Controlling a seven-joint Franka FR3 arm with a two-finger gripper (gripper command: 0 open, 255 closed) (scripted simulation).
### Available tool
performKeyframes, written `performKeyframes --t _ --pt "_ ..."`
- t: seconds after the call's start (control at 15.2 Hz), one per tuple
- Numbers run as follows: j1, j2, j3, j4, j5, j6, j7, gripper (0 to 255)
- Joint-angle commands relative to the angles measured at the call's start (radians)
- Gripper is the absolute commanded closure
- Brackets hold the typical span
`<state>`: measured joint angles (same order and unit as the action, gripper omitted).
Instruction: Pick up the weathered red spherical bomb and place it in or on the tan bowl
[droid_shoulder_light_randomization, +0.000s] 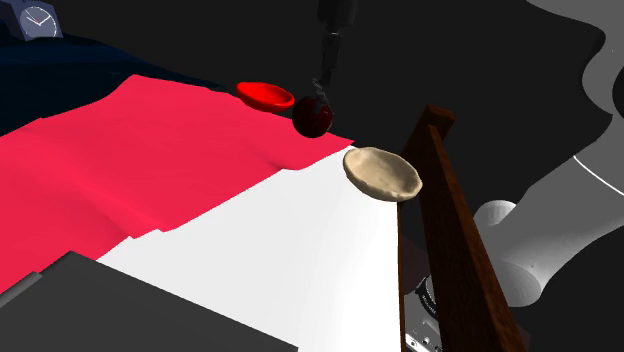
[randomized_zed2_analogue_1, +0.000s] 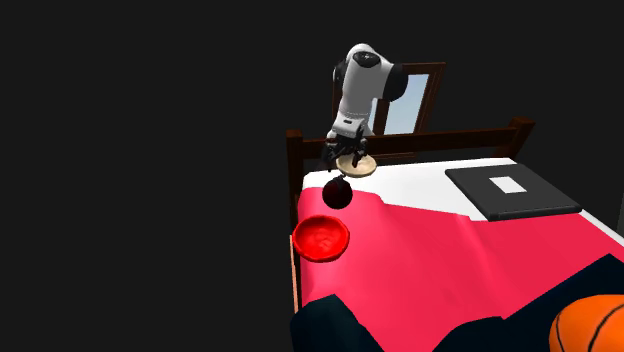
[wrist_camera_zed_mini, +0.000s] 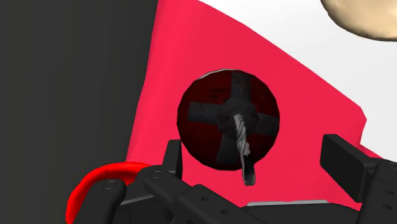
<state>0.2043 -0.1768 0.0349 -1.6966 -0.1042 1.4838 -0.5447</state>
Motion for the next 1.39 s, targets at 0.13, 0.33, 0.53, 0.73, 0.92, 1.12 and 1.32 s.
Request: performKeyframes --t 0.13,0.33,0.53,0.73,0.92,1.12,1.32 --pt "0.0 -0.012 -0.002 -0.062 0.0 0.051 -0.004 0" --pt "-0.002 -0.022 -0.005 -0.108 0.0 0.086 -0.004 0" --pt "-0.002 -0.022 -0.005 -0.107 0.0 0.086 -0.004 0" --pt "-0.002 -0.022 -0.005 -0.107 0.0 0.086 -0.004 0" --pt "-0.002 -0.022 -0.005 -0.107 0.0 0.086 -0.004 255" --pt "-0.002 -0.022 -0.005 -0.107 0.0 0.086 -0.004 255" --pt "-0.002 -0.022 -0.005 -0.107 0.0 0.086 -0.004 255"
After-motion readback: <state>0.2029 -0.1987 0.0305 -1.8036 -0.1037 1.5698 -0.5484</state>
